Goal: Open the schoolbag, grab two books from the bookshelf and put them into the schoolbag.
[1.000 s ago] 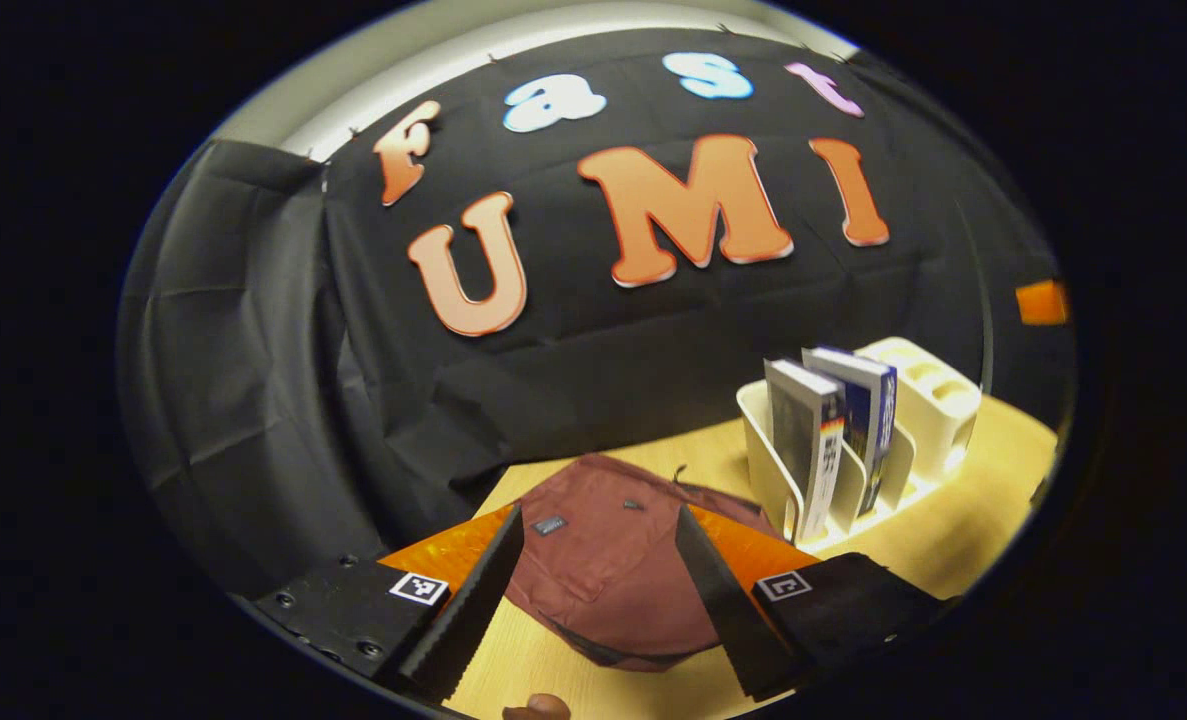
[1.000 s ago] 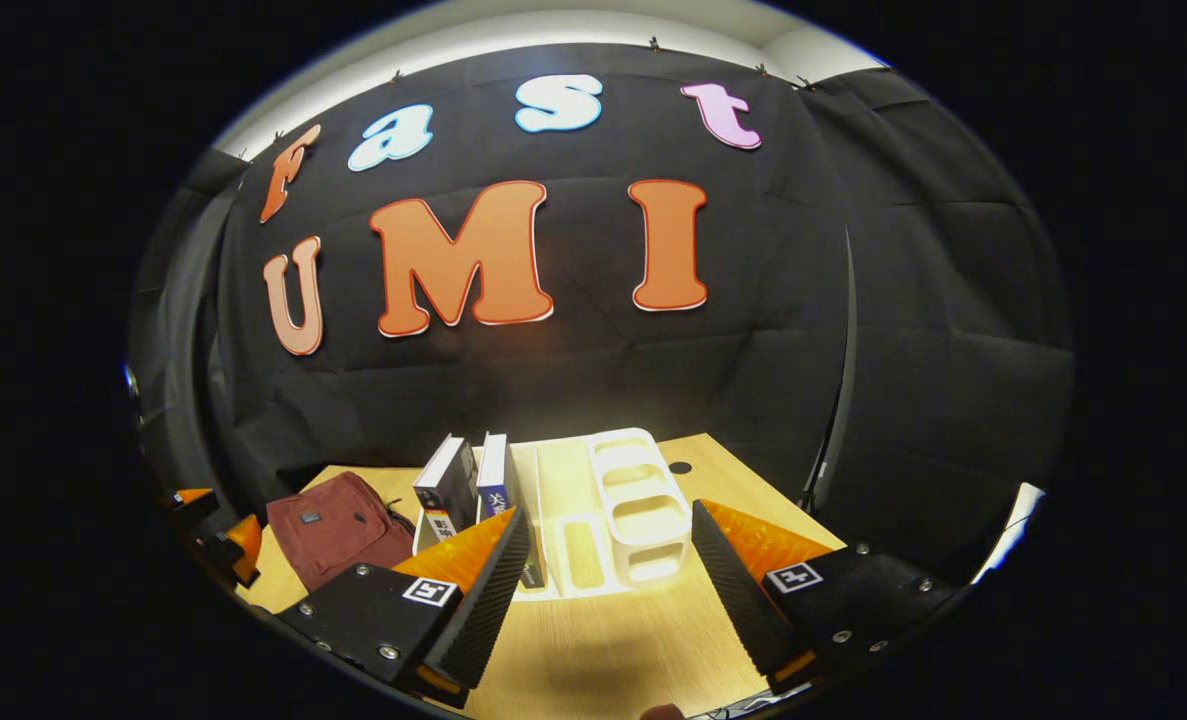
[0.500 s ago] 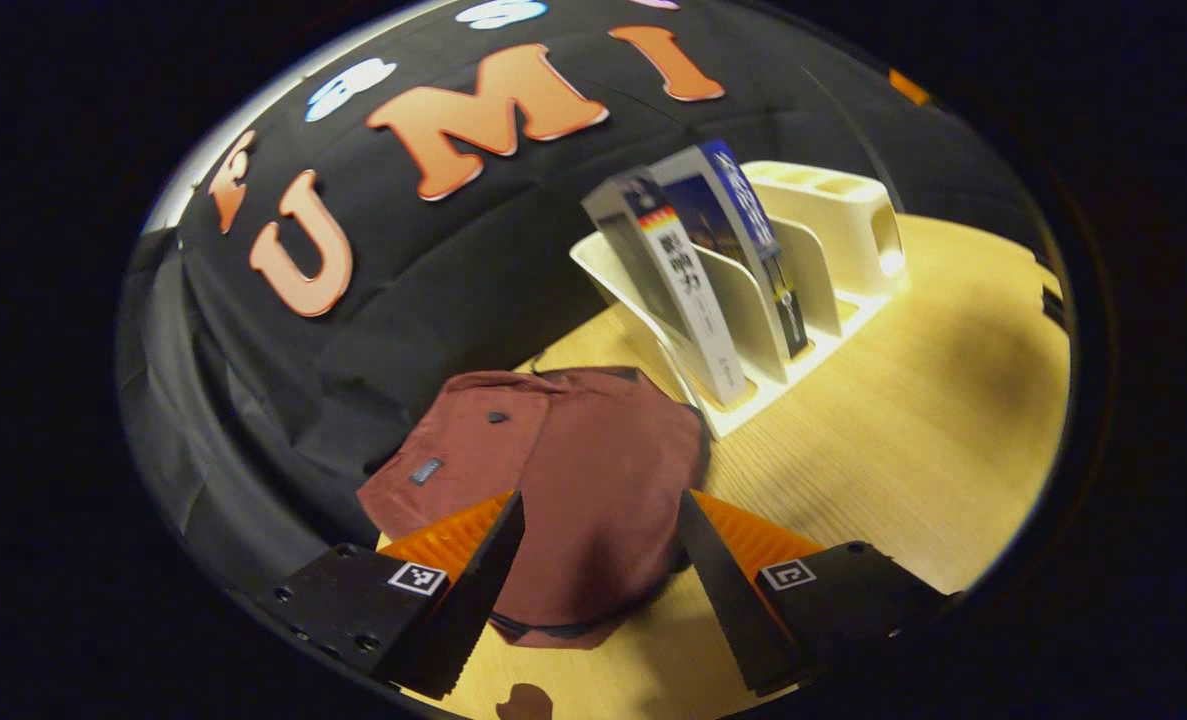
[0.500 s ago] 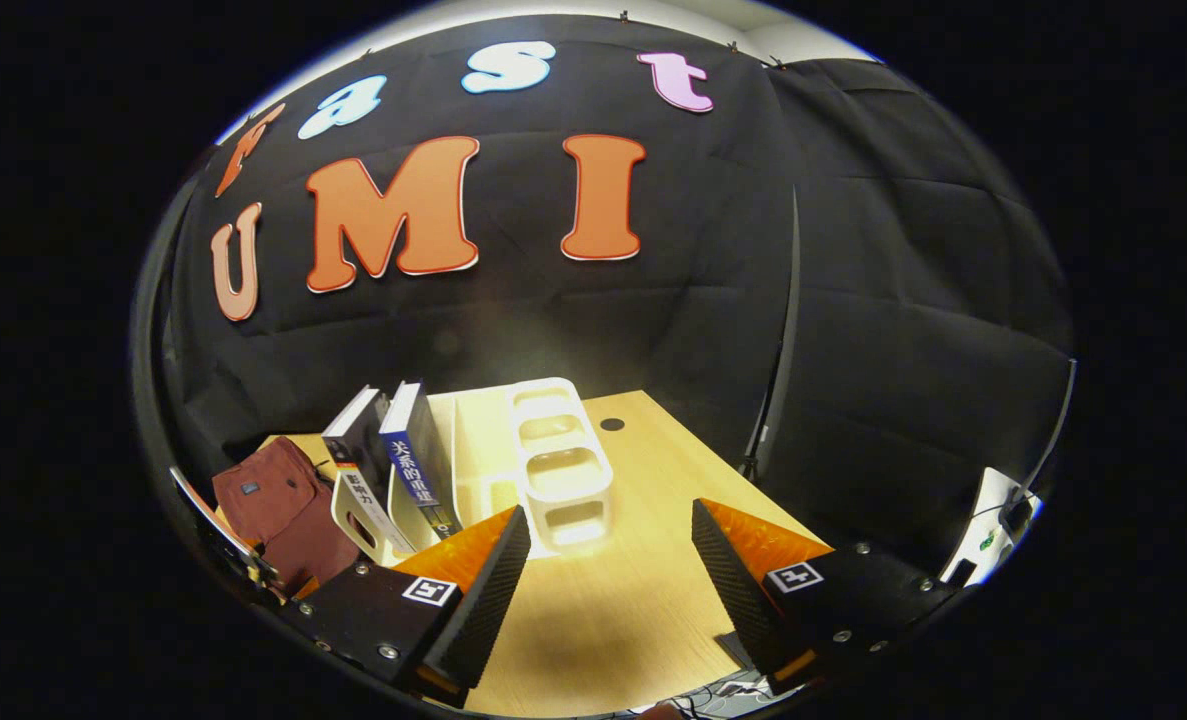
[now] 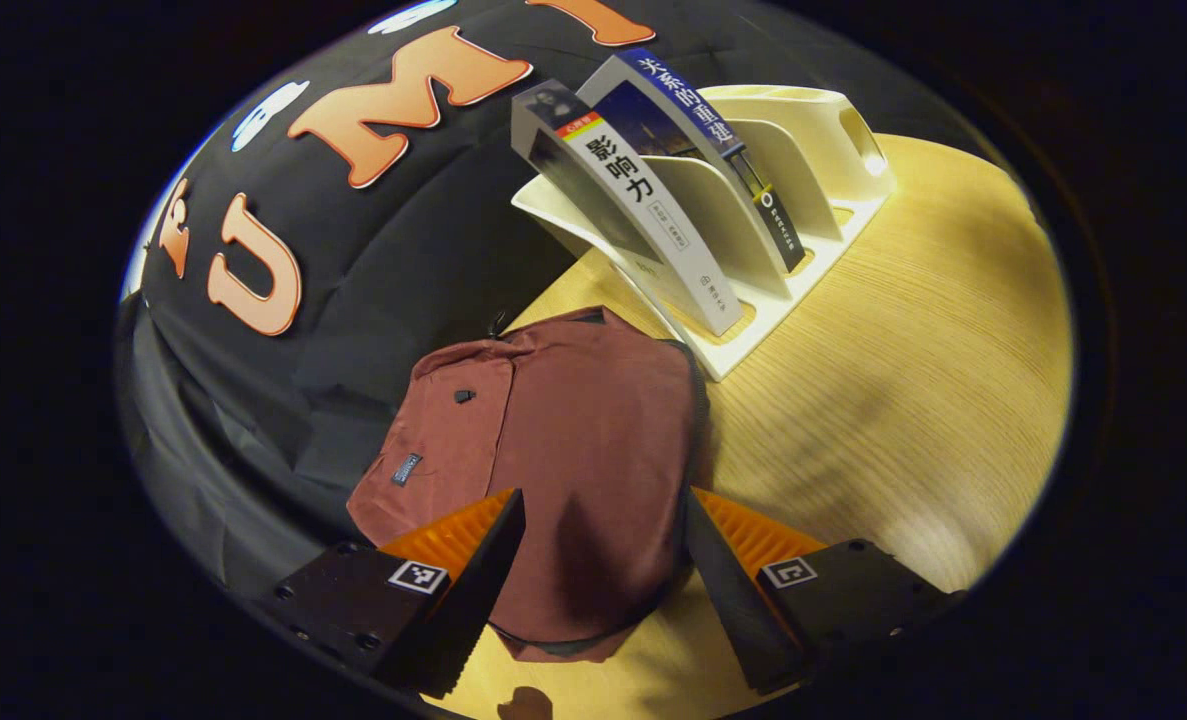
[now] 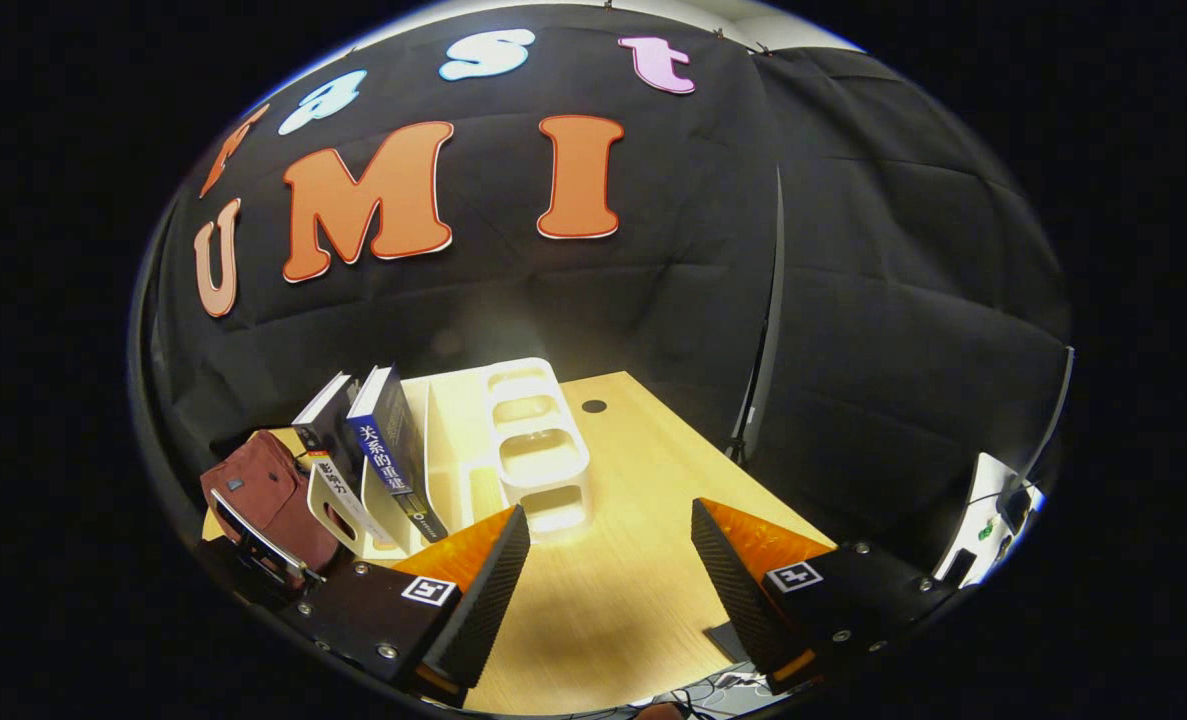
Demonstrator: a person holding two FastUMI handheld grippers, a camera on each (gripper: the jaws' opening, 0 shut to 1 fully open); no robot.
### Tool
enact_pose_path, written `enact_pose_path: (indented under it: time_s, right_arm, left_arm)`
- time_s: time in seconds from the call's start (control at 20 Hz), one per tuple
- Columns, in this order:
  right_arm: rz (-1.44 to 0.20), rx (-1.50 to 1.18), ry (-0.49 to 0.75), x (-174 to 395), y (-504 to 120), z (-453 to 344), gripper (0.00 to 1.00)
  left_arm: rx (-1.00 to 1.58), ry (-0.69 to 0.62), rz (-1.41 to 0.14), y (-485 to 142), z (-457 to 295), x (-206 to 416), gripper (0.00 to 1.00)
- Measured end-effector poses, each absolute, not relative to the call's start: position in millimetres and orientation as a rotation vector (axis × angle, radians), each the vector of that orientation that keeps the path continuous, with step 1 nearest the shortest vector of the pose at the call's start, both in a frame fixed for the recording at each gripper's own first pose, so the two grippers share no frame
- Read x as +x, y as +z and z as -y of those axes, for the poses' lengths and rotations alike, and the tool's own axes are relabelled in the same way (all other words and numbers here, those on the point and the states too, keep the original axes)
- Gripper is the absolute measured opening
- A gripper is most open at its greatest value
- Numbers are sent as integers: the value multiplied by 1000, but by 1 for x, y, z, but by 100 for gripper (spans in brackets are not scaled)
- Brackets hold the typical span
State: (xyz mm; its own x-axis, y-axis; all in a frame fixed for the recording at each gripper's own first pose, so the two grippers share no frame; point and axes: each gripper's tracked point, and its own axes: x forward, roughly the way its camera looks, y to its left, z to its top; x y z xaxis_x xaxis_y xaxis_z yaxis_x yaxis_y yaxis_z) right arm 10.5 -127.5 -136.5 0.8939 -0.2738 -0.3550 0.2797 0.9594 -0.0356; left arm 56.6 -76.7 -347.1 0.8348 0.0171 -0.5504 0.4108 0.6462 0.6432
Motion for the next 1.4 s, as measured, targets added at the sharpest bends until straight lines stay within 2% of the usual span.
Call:
enact_pose_path:
  time_s: [0.25, 0.3, 0.4, 0.45, 0.5, 0.55, 0.6, 0.8, 1.0, 1.4]
  right_arm:
    - [-353, 44, -236, 14, -134, 111, 97]
    - [-353, 41, -235, 14, -134, 111, 97]
    - [-348, 42, -240, 12, -131, 115, 97]
    - [-343, 52, -243, 10, -129, 117, 97]
    - [-337, 64, -244, 8, -127, 118, 97]
    - [-333, 76, -247, 6, -126, 119, 97]
    - [-329, 83, -250, 5, -126, 120, 97]
    - [-326, 106, -244, 2, -124, 120, 97]
    - [-317, 116, -224, 0, -114, 117, 97]
    - [-320, 140, -178, 4, -115, 94, 97]
  left_arm:
    - [830, -290, -646, -354, 76, 54, 98]
    - [829, -305, -657, -356, 76, 52, 94]
    - [833, -322, -658, -358, 82, 49, 65]
    - [856, -370, -691, -365, 87, 44, 51]
    - [920, -391, -703, -366, 87, 42, 23]
    - [964, -405, -687, -368, 87, 47, 28]
    - [986, -412, -684, -367, 86, 46, 4]
    - [1032, -464, -717, -365, 86, 45, 1]
    - [949, -501, -764, -346, 86, 46, 1]
    - [752, -511, -736, -249, 74, 73, 0]
